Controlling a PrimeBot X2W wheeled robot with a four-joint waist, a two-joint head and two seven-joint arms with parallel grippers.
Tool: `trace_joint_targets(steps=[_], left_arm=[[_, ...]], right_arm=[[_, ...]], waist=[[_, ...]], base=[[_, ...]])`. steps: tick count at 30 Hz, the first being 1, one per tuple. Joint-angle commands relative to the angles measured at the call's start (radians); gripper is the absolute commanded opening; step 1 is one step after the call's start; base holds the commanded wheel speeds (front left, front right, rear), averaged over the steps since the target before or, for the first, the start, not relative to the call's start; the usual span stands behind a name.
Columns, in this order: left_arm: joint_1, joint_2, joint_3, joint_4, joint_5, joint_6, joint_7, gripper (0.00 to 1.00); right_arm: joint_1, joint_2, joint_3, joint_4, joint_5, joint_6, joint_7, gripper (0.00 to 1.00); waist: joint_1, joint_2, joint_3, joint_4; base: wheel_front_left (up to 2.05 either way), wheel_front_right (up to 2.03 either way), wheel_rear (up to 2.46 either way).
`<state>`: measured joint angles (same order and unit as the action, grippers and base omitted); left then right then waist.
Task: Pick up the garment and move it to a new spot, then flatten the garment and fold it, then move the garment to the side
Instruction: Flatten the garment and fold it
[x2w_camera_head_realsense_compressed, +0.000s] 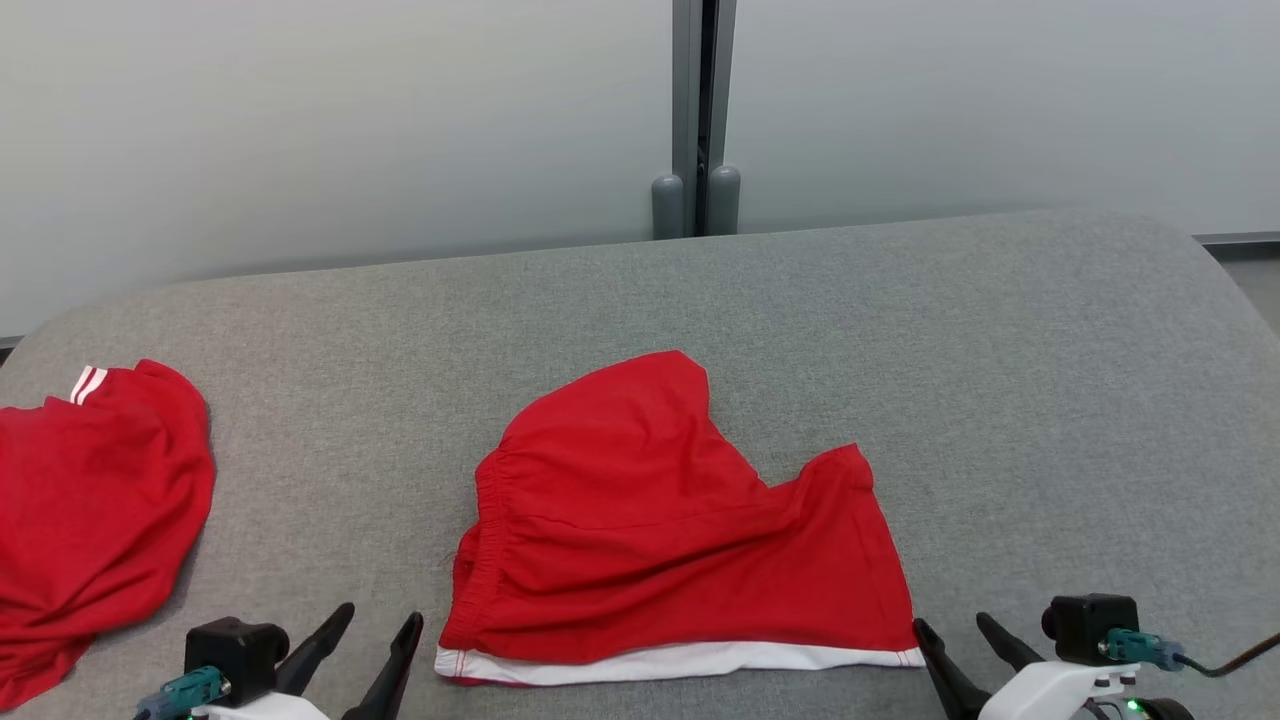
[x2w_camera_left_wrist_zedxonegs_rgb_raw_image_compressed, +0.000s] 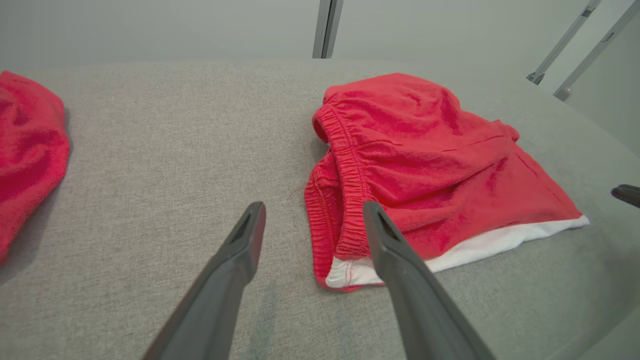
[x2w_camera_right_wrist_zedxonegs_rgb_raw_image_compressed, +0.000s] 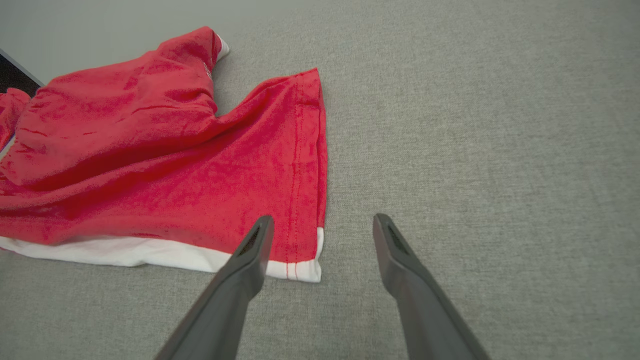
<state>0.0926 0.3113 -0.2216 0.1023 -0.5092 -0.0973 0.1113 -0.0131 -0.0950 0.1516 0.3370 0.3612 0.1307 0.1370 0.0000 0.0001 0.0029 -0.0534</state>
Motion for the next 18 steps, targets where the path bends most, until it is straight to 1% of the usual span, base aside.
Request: trace_joint_targets(steps=[1,5,10,18], left_arm=[[0.007,0.012,-0.003,-0.003,-0.014,-0.006,0.017,1.0],[0.018,0.027,-0.028,0.007,-0.041,-0.015,0.08,1.0],[-0.009,0.046,-0.069,0.034,-0.076,-0.025,0.139,1.0],[-0.091,0.07,-0.128,0.091,-0.087,-0.033,0.122,1.0]], right_arm=[[-0.001,-0.009,0.008,0.006,0.01,0.0,0.013,1.0],[-0.022,-0.01,0.041,0.042,0.039,0.0,0.047,1.0],[-0.055,-0.003,0.076,0.08,0.052,0.0,0.04,1.0],[-0.116,0.007,0.118,0.158,0.064,0.0,0.022,1.0]], waist=[[0.0,-0.0001,0.004,0.0],[0.0,-0.0001,0.02,0.0],[0.0,-0.0001,0.045,0.002],[0.0,-0.0001,0.09,0.01]], base=[[0.0,0.0,0.0],[0.0,0.0,0.0],[0.0,0.0,0.0],[0.0,0.0,0.0]])
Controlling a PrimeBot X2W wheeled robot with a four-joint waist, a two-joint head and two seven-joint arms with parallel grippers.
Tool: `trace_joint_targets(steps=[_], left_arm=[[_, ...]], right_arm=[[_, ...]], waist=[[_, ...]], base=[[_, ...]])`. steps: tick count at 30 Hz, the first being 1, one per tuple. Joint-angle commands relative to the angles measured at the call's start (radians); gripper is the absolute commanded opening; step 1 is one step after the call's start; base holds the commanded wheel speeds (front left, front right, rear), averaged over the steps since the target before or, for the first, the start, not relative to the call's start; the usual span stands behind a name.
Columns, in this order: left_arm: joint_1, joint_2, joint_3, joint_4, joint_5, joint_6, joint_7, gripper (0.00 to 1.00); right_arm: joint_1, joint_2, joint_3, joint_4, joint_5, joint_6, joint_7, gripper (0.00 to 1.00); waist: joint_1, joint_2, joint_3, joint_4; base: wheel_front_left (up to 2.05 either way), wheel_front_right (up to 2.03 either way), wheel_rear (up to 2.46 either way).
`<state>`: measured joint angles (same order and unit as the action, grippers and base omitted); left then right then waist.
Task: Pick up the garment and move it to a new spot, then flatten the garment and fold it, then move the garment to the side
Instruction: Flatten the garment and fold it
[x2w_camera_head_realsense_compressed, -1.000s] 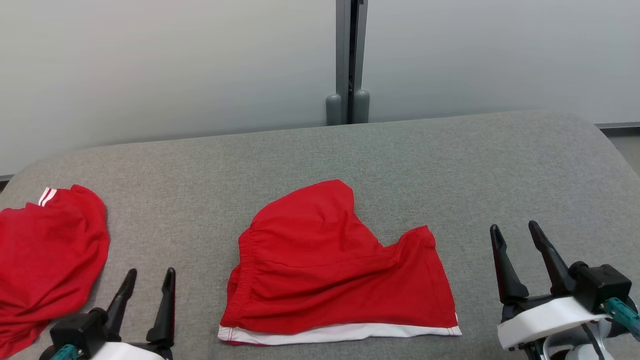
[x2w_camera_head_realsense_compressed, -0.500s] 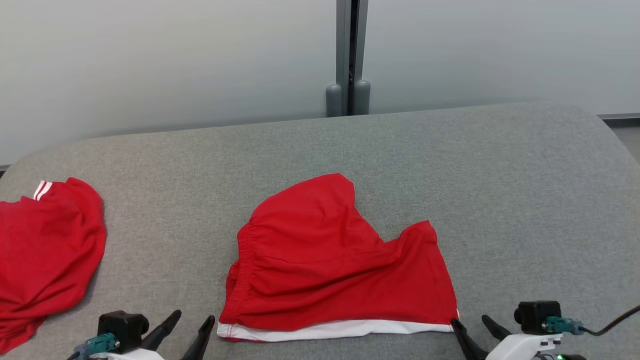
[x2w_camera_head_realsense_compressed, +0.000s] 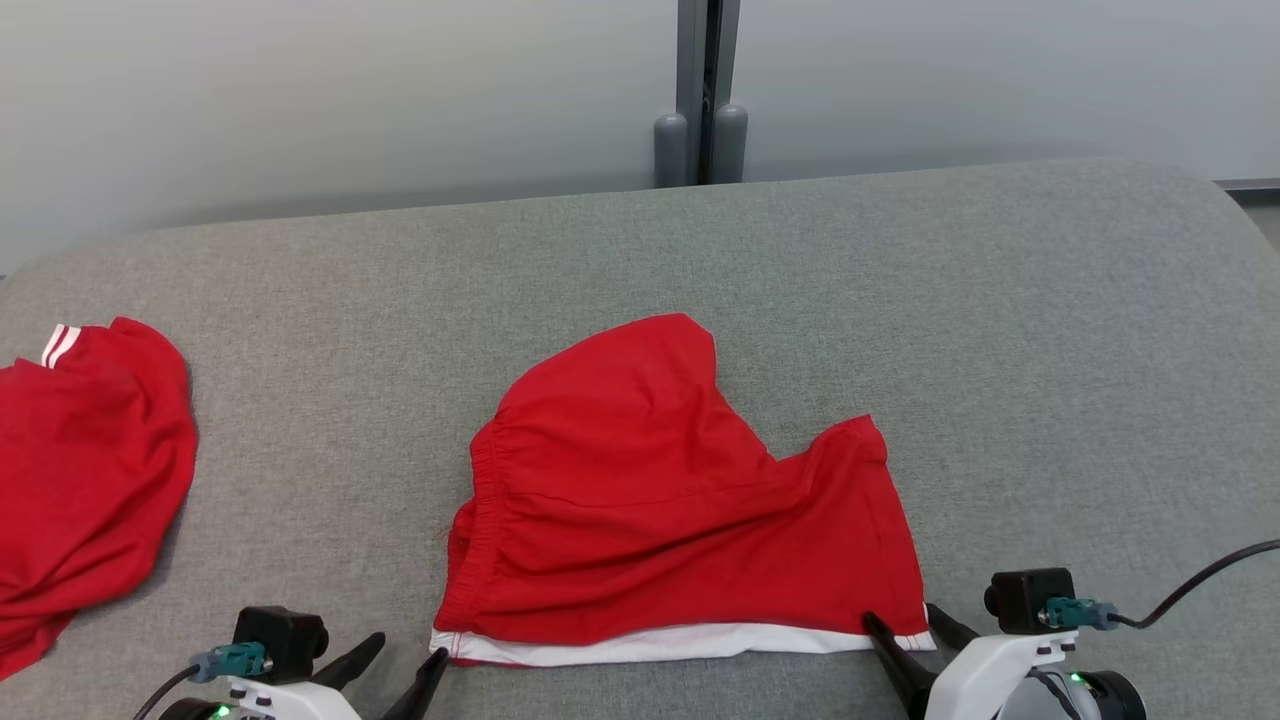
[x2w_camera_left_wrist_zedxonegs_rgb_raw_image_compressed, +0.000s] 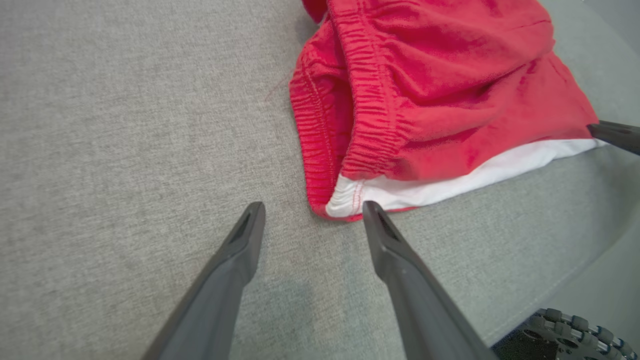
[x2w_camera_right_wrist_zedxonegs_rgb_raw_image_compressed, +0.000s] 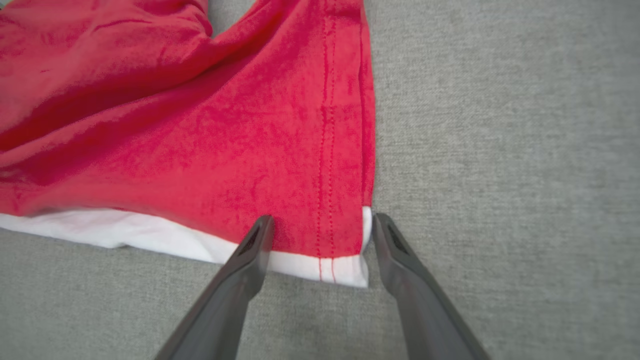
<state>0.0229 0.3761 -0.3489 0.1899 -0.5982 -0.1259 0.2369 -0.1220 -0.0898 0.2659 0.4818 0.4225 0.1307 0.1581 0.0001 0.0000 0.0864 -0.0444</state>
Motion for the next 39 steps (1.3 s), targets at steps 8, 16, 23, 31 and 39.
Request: trace_joint_targets(steps=[8,16,23,31,39], left_arm=[[-0.065,0.027,-0.074,0.028,-0.041,-0.006,-0.021,1.0],[-0.1,0.06,-0.168,0.041,-0.103,-0.005,-0.052,0.46],[-0.121,0.095,-0.215,0.044,-0.158,-0.005,-0.096,0.0],[-0.119,0.141,-0.23,-0.002,-0.202,-0.005,-0.074,0.0],[-0.274,0.252,-0.232,-0.081,-0.285,-0.005,0.117,0.0]], right_arm=[[-0.032,0.01,0.035,0.059,0.018,0.0,-0.011,1.0],[-0.043,0.011,0.074,0.072,0.042,0.0,-0.038,0.09],[-0.054,-0.006,0.088,0.066,0.076,0.0,-0.072,0.0],[-0.041,-0.027,0.078,-0.001,0.118,0.0,-0.067,0.0],[-0.157,-0.072,0.096,-0.141,0.172,0.0,0.072,0.0]], waist=[[-0.0001,0.0,0.021,-0.003],[-0.0001,0.0,0.013,-0.011],[-0.0001,0.0,-0.001,-0.003],[-0.0001,0.0,-0.033,0.004],[-0.0001,0.0,-0.003,-0.019]], base=[[0.0,0.0,0.0],[0.0,0.0,0.0],[0.0,0.0,0.0],[0.0,0.0,0.0],[0.0,0.0,0.0]])
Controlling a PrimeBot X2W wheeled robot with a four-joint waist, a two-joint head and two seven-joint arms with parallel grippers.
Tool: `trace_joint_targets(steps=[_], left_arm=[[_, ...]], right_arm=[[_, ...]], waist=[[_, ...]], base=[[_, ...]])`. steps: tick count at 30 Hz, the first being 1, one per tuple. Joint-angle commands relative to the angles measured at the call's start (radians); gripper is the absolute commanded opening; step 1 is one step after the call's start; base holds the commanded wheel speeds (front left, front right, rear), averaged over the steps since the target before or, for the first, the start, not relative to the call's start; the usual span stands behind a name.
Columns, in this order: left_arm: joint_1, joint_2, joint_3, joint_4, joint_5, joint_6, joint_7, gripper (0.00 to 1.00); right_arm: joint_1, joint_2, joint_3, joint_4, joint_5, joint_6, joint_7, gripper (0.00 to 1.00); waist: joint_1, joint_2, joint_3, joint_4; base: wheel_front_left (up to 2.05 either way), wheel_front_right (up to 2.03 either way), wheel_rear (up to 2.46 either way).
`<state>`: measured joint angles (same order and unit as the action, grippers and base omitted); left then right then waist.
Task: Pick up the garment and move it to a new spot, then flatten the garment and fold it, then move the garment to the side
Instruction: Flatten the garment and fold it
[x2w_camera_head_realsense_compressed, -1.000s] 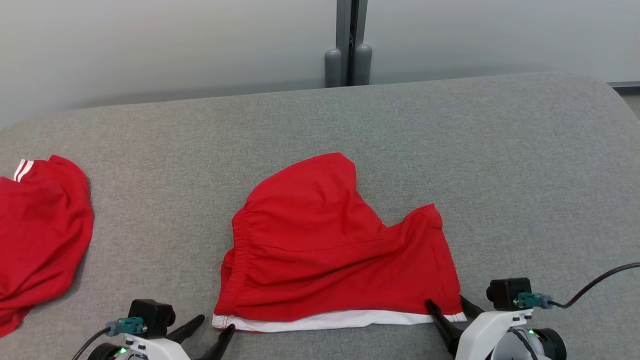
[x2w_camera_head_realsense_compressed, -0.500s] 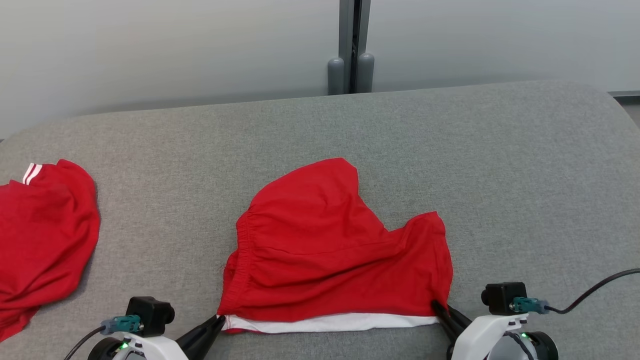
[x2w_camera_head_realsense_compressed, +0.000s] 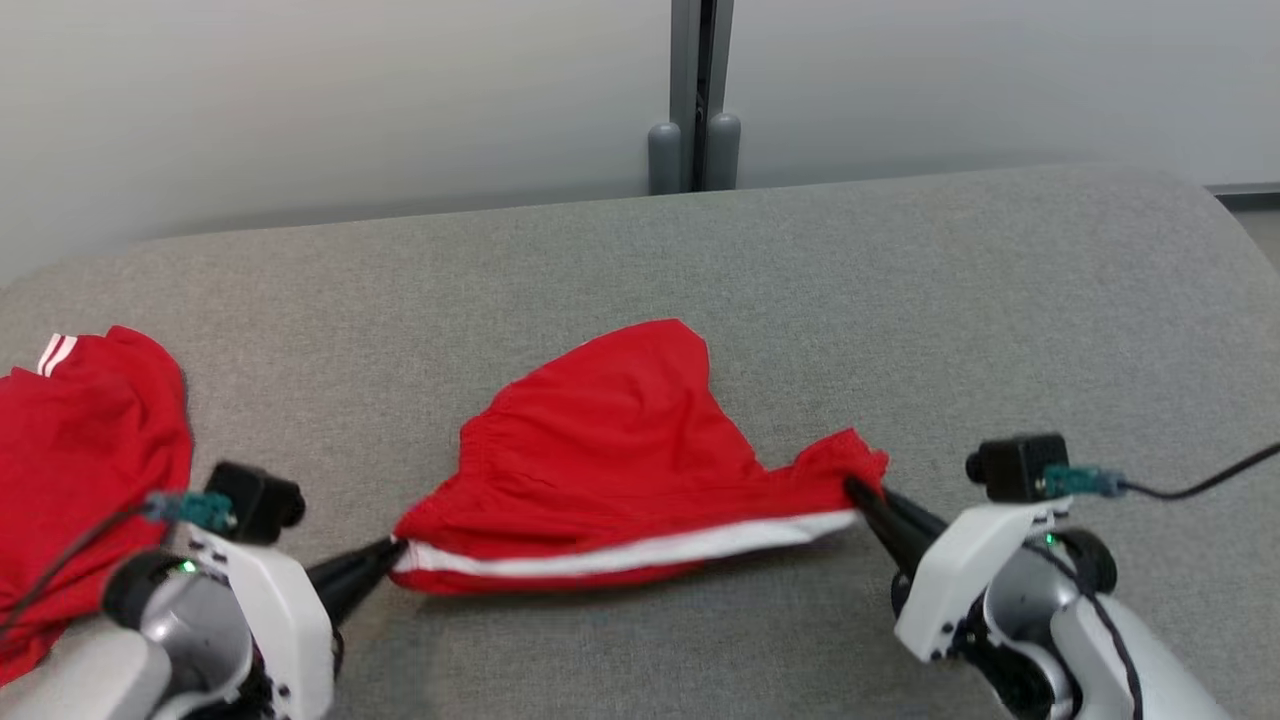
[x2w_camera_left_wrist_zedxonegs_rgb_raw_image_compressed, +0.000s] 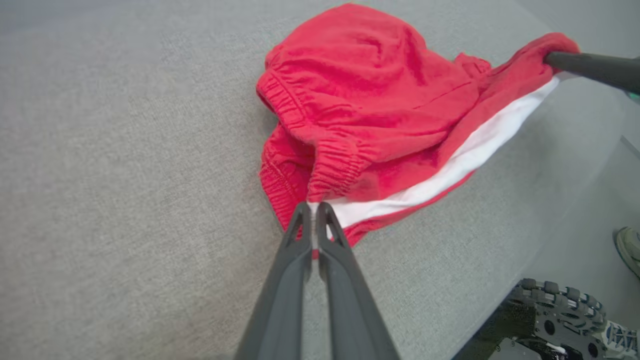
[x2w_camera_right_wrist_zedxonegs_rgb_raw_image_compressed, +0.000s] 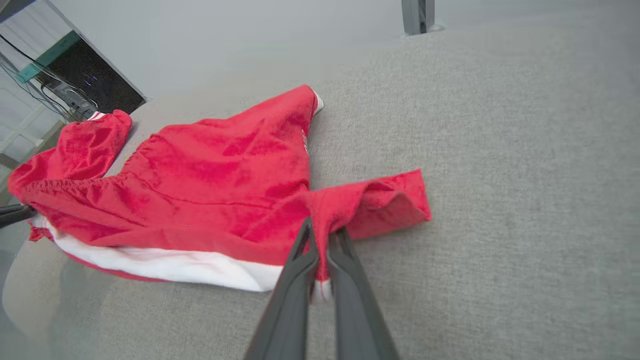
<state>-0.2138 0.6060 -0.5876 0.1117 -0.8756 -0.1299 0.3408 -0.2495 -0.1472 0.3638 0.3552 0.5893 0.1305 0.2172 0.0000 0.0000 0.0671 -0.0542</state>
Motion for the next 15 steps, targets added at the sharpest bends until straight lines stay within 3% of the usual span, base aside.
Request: trace_joint_targets(steps=[1,9,15], left_arm=[[-0.071,0.037,0.009,-0.008,-0.019,-0.001,0.036,0.0],[-0.36,0.119,-0.006,-0.016,-0.109,-0.001,0.17,0.0],[-0.654,0.151,-0.039,0.079,-0.192,-0.001,0.271,0.0]], right_arm=[[-0.059,-0.018,0.0,-0.033,0.013,0.0,0.027,0.0],[-0.307,-0.006,0.001,-0.076,0.107,0.0,0.116,0.0],[-0.579,0.012,-0.021,0.004,0.171,0.0,0.183,0.0]], waist=[[0.0,0.0,0.029,-0.013],[0.0,0.0,0.169,-0.031],[0.0,0.0,0.304,-0.043]], base=[[0.0,0.0,0.0],[0.0,0.0,0.0],[0.0,0.0,0.0]])
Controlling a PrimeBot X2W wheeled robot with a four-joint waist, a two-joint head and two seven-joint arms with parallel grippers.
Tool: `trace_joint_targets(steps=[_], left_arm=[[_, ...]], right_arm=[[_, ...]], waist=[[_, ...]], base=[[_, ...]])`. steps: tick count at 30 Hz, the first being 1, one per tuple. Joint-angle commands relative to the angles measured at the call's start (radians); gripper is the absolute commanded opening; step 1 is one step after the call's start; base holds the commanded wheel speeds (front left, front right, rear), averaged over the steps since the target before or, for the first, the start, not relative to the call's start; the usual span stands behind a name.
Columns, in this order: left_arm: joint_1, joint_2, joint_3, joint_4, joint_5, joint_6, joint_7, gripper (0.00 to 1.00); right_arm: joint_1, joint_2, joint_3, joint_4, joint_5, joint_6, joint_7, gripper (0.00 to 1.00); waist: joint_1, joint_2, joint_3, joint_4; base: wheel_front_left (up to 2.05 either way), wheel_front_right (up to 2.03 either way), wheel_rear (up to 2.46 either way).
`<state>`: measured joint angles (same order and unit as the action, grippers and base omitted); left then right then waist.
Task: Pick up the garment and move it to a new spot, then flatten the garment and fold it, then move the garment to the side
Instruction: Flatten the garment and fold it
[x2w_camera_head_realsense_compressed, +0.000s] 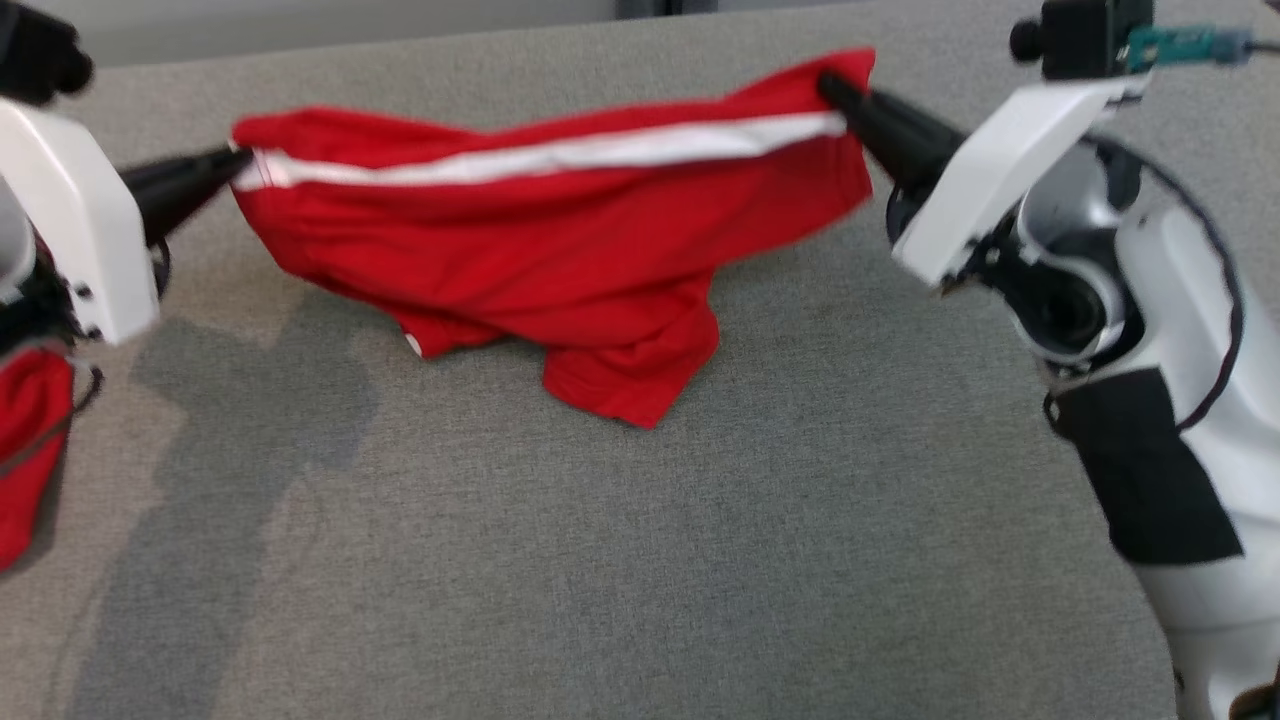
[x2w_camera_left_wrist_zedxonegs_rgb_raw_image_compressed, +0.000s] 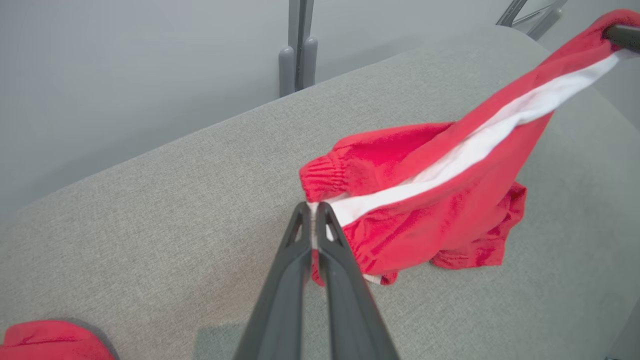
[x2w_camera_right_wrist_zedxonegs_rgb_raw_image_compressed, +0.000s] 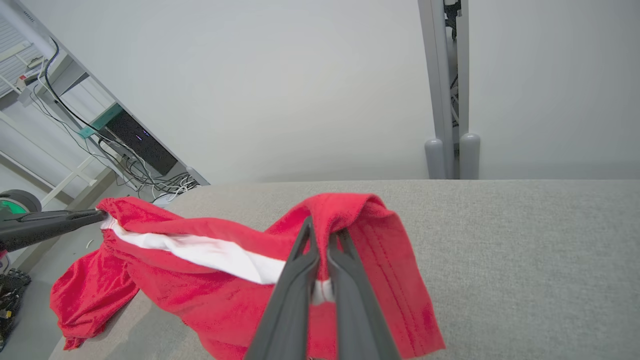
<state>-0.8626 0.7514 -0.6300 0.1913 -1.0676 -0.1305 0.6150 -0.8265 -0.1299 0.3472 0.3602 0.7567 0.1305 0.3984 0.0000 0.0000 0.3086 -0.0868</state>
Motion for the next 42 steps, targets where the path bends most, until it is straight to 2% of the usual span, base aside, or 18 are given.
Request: trace_joint_targets(steps=[1,5,9,13,19,22,28,36,39,42], left_arm=[[-0.053,0.009,0.004,0.018,-0.022,0.0,0.01,0.0],[-0.235,-0.021,0.033,0.119,-0.115,0.0,0.055,0.0],[-0.422,-0.012,0.001,0.186,-0.061,0.0,0.059,0.0],[-0.56,-0.016,-0.026,0.234,-0.055,0.0,0.045,0.0],[-0.731,-0.039,-0.069,0.325,-0.037,0.0,-0.047,0.0],[-0.757,-0.057,-0.095,0.342,-0.061,0.0,-0.085,0.0],[-0.703,-0.061,-0.194,0.339,-0.129,0.0,-0.111,0.0],[-0.515,0.002,-0.349,0.248,-0.23,0.0,-0.151,0.0],[-0.43,0.049,-0.42,0.182,-0.263,0.0,-0.166,0.0],[-0.346,0.071,-0.473,0.123,-0.311,0.0,-0.189,0.0]], right_arm=[[-0.048,-0.003,-0.01,0.013,0.008,0.0,0.005,0.0],[-0.226,0.02,-0.039,0.077,0.033,0.0,0.012,0.0],[-0.401,0.043,-0.073,0.156,0.052,0.0,-0.021,0.0],[-0.545,0.061,-0.082,0.223,0.064,0.0,-0.064,0.0],[-0.733,0.052,-0.087,0.311,0.046,0.0,-0.191,0.0],[-0.773,0.042,-0.071,0.331,0.044,0.0,-0.238,0.0],[-0.728,0.037,0.012,0.355,0.078,0.0,-0.247,0.0],[-0.513,0.01,0.17,0.334,0.157,0.0,-0.21,0.0],[-0.398,-0.023,0.234,0.304,0.195,0.0,-0.2,0.0],[-0.288,-0.063,0.298,0.246,0.241,0.0,-0.177,0.0]], waist=[[0.0,0.0,0.08,-0.012],[0.0,0.0,0.146,-0.014],[0.0,0.0,0.202,-0.028],[0.0,0.0,0.239,-0.035],[0.0,0.0,0.253,-0.033],[0.0,0.0,0.247,-0.028],[0.0,0.0,0.22,-0.019],[0.0,0.0,0.155,-0.026],[0.0,0.0,0.109,-0.028],[0.0,0.0,0.059,-0.021]], base=[[0.0,0.0,0.0],[0.0,0.0,0.0],[0.0,0.0,0.0],[0.0,0.0,0.0],[0.0,0.0,0.0],[0.0,0.0,0.0],[0.0,0.0,0.0],[0.0,0.0,0.0],[0.0,0.0,0.0],[0.0,0.0,0.0]])
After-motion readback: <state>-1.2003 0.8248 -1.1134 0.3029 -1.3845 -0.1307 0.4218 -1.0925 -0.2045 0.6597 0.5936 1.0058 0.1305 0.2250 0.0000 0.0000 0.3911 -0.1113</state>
